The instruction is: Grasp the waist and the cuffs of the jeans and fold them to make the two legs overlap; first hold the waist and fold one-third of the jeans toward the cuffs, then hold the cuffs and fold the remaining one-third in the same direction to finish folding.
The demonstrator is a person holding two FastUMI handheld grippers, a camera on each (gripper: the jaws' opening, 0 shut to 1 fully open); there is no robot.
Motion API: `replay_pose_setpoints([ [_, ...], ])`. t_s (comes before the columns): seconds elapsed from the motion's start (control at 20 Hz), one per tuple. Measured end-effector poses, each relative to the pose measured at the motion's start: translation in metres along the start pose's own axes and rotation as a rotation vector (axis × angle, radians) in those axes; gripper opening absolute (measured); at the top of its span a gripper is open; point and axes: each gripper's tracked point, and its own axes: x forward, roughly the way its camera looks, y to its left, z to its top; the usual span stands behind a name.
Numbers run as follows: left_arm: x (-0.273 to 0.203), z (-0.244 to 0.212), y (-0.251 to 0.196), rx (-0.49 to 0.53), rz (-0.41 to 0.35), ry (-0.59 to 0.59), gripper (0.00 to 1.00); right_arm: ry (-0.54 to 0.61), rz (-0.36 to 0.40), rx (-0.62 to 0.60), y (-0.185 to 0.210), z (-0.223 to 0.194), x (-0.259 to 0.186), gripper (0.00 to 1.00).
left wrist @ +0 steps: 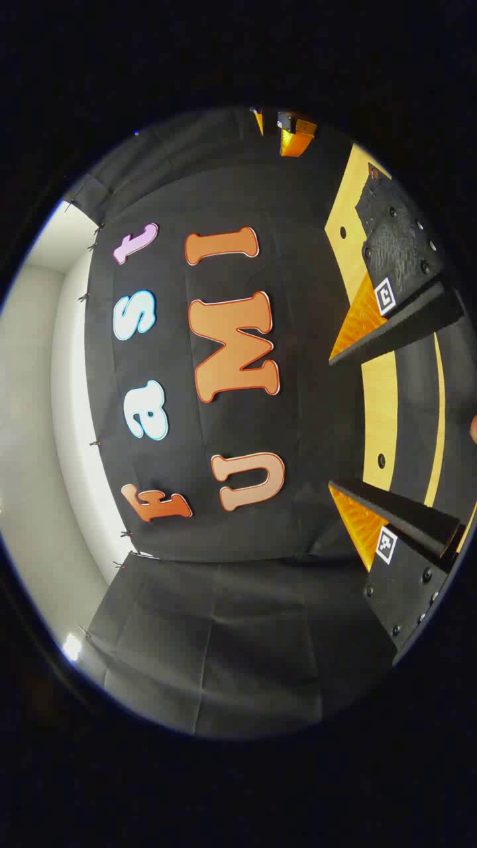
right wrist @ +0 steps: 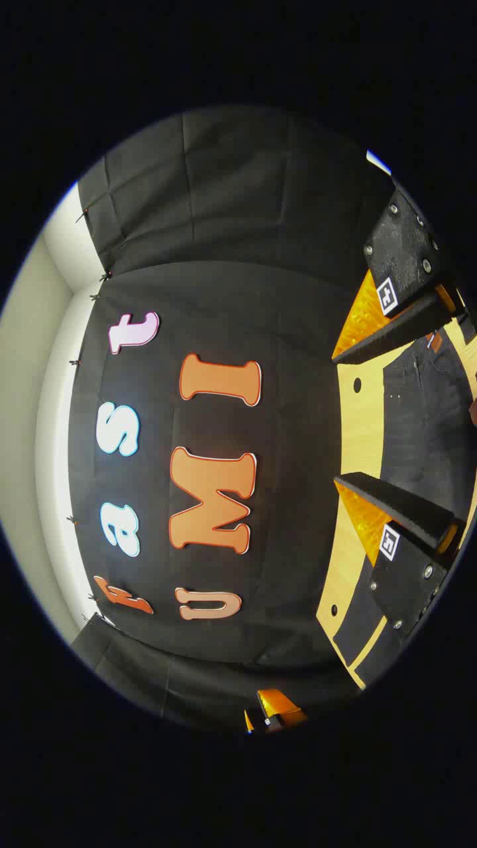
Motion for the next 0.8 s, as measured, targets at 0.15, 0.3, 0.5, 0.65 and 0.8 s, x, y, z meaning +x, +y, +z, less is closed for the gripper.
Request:
replay_pose_setpoints([
  [0.15, 0.0, -0.003, -0.004, 0.002, -0.016, 0.001, 0.99, -0.01, -0.015, -0.008, -0.004, 0.001, -0.002, 1.0],
  [0.3, -0.004, -0.004, 0.005, 0.008, 0.002, 0.003, 1.0, -0.009, -0.012, -0.003, -0.002, -0.002, -0.001, 1.0],
  [0.5, -0.01, -0.002, 0.025, 0.015, 0.039, -0.005, 1.0, -0.017, -0.002, 0.01, 0.004, 0.0, 0.004, 0.94],
  [0.65, -0.01, -0.005, 0.039, 0.008, 0.066, -0.003, 1.0, -0.013, 0.005, 0.0, 0.009, 0.0, 0.009, 0.94],
  [0.8, -0.011, -0.009, 0.052, 0.004, 0.087, 0.006, 1.0, -0.011, 0.01, 0.0, 0.013, 0.0, 0.013, 0.99],
])
